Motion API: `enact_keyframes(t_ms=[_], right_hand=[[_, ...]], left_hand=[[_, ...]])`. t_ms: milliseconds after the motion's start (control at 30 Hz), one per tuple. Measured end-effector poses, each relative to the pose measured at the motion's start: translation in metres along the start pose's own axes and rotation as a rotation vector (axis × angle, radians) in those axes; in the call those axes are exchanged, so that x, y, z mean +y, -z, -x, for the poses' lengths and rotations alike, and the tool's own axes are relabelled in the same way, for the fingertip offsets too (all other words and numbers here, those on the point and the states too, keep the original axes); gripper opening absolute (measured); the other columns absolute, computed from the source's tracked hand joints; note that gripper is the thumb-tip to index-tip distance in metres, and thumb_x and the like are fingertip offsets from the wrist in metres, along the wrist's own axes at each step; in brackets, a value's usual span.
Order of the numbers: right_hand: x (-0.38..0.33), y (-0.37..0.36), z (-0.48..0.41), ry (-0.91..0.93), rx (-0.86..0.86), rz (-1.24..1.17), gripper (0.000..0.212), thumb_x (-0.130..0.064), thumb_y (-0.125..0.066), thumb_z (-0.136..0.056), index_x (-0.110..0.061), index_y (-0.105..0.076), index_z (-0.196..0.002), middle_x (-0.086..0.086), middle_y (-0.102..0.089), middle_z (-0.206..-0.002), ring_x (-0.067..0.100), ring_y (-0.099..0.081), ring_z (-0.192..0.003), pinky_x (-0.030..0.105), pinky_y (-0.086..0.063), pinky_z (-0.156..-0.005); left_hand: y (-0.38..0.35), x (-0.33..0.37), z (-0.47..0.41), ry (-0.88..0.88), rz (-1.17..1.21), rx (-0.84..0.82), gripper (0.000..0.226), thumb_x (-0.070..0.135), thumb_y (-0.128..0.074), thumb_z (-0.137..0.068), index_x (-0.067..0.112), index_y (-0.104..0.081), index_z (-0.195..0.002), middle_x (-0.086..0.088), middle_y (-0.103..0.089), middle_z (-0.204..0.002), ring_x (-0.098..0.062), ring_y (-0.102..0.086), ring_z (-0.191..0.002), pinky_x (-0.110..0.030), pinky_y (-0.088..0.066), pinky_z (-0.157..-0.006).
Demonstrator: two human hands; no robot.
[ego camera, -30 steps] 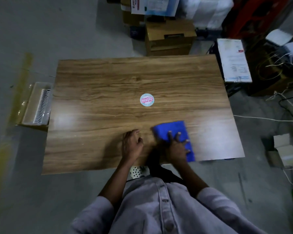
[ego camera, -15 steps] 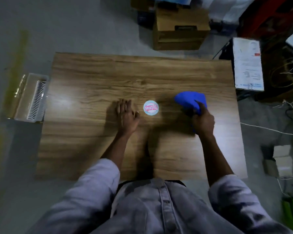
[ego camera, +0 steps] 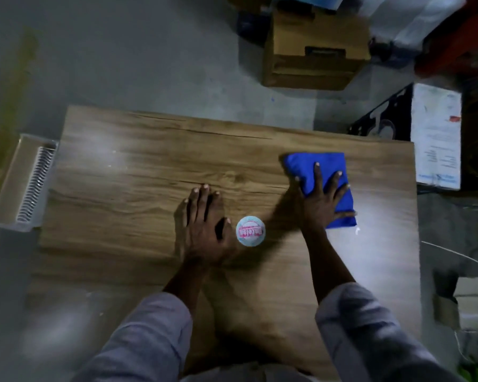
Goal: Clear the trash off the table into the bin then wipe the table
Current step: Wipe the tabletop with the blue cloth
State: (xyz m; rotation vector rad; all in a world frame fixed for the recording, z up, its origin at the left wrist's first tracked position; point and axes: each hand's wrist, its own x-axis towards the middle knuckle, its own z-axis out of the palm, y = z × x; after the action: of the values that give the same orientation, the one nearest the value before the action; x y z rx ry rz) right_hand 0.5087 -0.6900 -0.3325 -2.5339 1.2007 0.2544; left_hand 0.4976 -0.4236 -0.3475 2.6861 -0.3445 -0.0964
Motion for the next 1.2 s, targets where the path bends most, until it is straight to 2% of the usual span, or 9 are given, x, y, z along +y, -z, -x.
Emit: enact_keyframes(t_ms=[300, 533, 600, 733, 800, 900, 967, 1133, 1200], right_hand=[[-0.095, -0.023, -0.062, 0.338, 0.072, 0.073, 0.062, -0.066, -0.037, -0.095, -0.053, -0.025, -0.154, -0.004, -0.016, -0.170, 0.035, -0.006, -0.157, 0.083, 0.006, -0.106], [-0.058, -0.023, -0.029, 1.141, -0.046, 0.201, 0.066, -0.075, -0.027, -0.094, -0.046, -0.038, -0.153, -0.005, -0.026, -0.167, 0.033, -0.015, -0.156, 0.078, -0.007, -0.113], [-0.047, -0.015, -0.052, 0.938, 0.016, 0.136, 0.064, -0.065, -0.038, -0.093, -0.044, -0.039, -0.153, -0.005, -0.026, -0.167, 0.033, -0.016, -0.156, 0.074, -0.006, -0.117], [-0.067, -0.009, -0.071, 0.116, 0.141, -0.062, 0.060, -0.051, -0.048, -0.095, -0.051, -0.034, -0.153, -0.009, -0.020, -0.168, 0.031, -0.012, -0.156, 0.069, -0.006, -0.118], [-0.089, -0.022, -0.048, 0.215, 0.125, -0.029, 0.061, -0.056, -0.042, -0.094, -0.048, -0.033, -0.154, -0.006, -0.020, -0.168, 0.034, -0.013, -0.156, 0.068, -0.001, -0.119], [-0.091, -0.041, -0.008, 0.984, 0.038, 0.153, 0.065, -0.067, -0.034, -0.093, -0.042, -0.040, -0.153, -0.002, -0.028, -0.166, 0.036, -0.019, -0.154, 0.069, -0.003, -0.119], [-0.079, -0.033, -0.019, 1.251, -0.048, 0.194, 0.065, -0.071, -0.034, -0.094, -0.043, -0.040, -0.153, -0.004, -0.029, -0.166, 0.032, -0.017, -0.156, 0.069, -0.012, -0.119], [-0.065, -0.014, -0.064, 0.510, 0.105, -0.026, 0.071, -0.038, -0.051, -0.084, -0.045, -0.037, -0.153, -0.007, -0.026, -0.167, 0.032, -0.015, -0.156, 0.067, -0.008, -0.121], [-0.077, -0.014, -0.059, 0.408, 0.105, -0.017, 0.074, -0.035, -0.053, -0.082, -0.045, -0.037, -0.154, -0.007, -0.024, -0.167, 0.034, -0.013, -0.156, 0.066, -0.005, -0.121]], left_hand=[[0.005, -0.001, -0.005, -0.007, -0.044, -0.032, 0.070, 0.042, -0.056, -0.089, 0.016, -0.043, -0.153, -0.011, -0.025, -0.166, -0.029, -0.017, -0.155, -0.054, -0.019, -0.122], [0.006, 0.003, -0.005, -0.007, -0.012, 0.028, 0.072, 0.035, -0.069, -0.085, 0.012, -0.047, -0.150, -0.012, -0.028, -0.164, -0.029, -0.019, -0.155, -0.054, -0.019, -0.122], [0.006, 0.002, -0.004, -0.003, -0.019, 0.023, 0.072, 0.036, -0.068, -0.086, 0.014, -0.046, -0.151, -0.011, -0.028, -0.165, -0.028, -0.018, -0.155, -0.053, -0.017, -0.123], [0.007, 0.001, -0.004, 0.003, -0.038, -0.005, 0.070, 0.039, -0.063, -0.088, 0.016, -0.044, -0.152, -0.009, -0.025, -0.166, -0.027, -0.016, -0.156, -0.050, -0.014, -0.125], [0.006, 0.000, -0.005, 0.007, -0.044, -0.007, 0.070, 0.040, -0.062, -0.088, 0.016, -0.044, -0.151, -0.009, -0.025, -0.166, -0.026, -0.016, -0.156, -0.050, -0.014, -0.125], [0.002, -0.001, -0.003, -0.001, -0.026, 0.008, 0.069, 0.039, -0.062, -0.088, 0.014, -0.046, -0.150, -0.011, -0.031, -0.163, -0.028, -0.018, -0.155, -0.056, -0.020, -0.121], [0.002, -0.001, -0.003, -0.001, -0.017, 0.016, 0.068, 0.039, -0.063, -0.088, 0.013, -0.047, -0.149, -0.012, -0.034, -0.162, -0.029, -0.018, -0.155, -0.057, -0.022, -0.120], [0.005, 0.001, -0.003, -0.003, -0.070, -0.002, 0.073, 0.041, -0.063, -0.088, 0.017, -0.041, -0.154, -0.008, -0.024, -0.167, -0.026, -0.015, -0.156, -0.053, -0.018, -0.123], [0.005, 0.000, -0.003, -0.011, -0.064, 0.001, 0.073, 0.040, -0.063, -0.088, 0.017, -0.040, -0.154, -0.008, -0.024, -0.167, -0.026, -0.015, -0.156, -0.052, -0.017, -0.123]])
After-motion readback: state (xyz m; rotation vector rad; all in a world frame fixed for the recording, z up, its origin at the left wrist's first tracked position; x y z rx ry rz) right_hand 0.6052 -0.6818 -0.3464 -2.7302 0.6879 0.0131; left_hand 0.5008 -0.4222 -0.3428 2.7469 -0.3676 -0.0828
